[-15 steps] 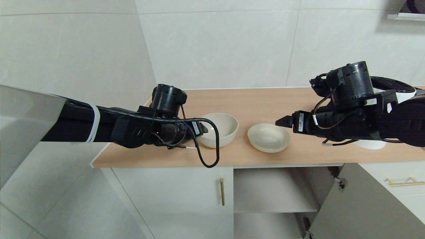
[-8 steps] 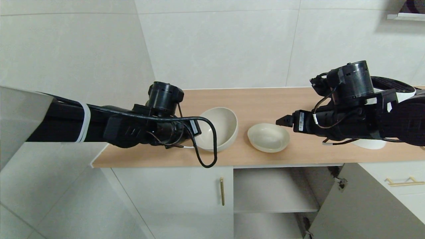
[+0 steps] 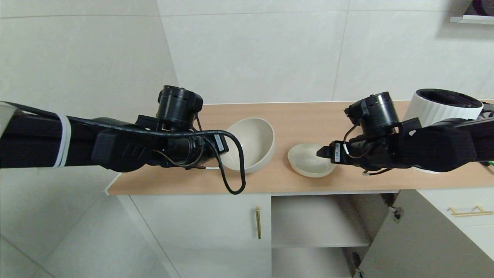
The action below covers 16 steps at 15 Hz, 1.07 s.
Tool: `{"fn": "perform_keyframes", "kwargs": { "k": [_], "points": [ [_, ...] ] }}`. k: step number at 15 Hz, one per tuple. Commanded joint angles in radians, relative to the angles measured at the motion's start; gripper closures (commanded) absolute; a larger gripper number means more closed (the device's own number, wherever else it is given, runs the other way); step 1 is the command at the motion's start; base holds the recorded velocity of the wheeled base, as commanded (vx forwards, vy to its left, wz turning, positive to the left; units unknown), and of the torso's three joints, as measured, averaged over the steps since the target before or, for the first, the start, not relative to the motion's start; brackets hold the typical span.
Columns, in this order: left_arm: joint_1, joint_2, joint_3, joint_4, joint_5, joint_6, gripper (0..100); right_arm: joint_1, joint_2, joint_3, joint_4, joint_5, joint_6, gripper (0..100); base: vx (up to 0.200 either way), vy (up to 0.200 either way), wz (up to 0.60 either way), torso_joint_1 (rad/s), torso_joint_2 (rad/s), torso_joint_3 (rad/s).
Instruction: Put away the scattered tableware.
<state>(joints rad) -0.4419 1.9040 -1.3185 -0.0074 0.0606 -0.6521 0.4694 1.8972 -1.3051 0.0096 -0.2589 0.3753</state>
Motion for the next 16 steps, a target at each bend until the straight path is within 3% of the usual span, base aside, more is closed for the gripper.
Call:
{"fn": "perform_keyframes", "kwargs": {
  "k": [1,10,11,16],
  "points": [
    [0.002,-0.034,0.008,0.000,-0.002,0.006,100,-0.023,0.085,-0.025,-0.020,-0.019,0.001,0,0.000,0.000,0.00,0.000,0.00,0.000],
    [0.000,-0.040,0.015,0.000,-0.004,0.006,100,-0.044,0.125,-0.025,-0.056,-0.051,-0.003,0,0.000,0.000,0.00,0.000,0.00,0.000],
    [0.000,-0.042,0.015,0.000,-0.004,0.006,100,-0.044,0.129,-0.025,-0.056,-0.051,-0.003,100,0.000,0.000,0.00,0.000,0.00,0.000],
    [0.002,-0.056,0.016,0.001,-0.007,0.006,100,-0.044,0.123,-0.026,-0.056,-0.043,0.001,100,0.000,0.000,0.00,0.000,0.00,0.000]
  ]
}}
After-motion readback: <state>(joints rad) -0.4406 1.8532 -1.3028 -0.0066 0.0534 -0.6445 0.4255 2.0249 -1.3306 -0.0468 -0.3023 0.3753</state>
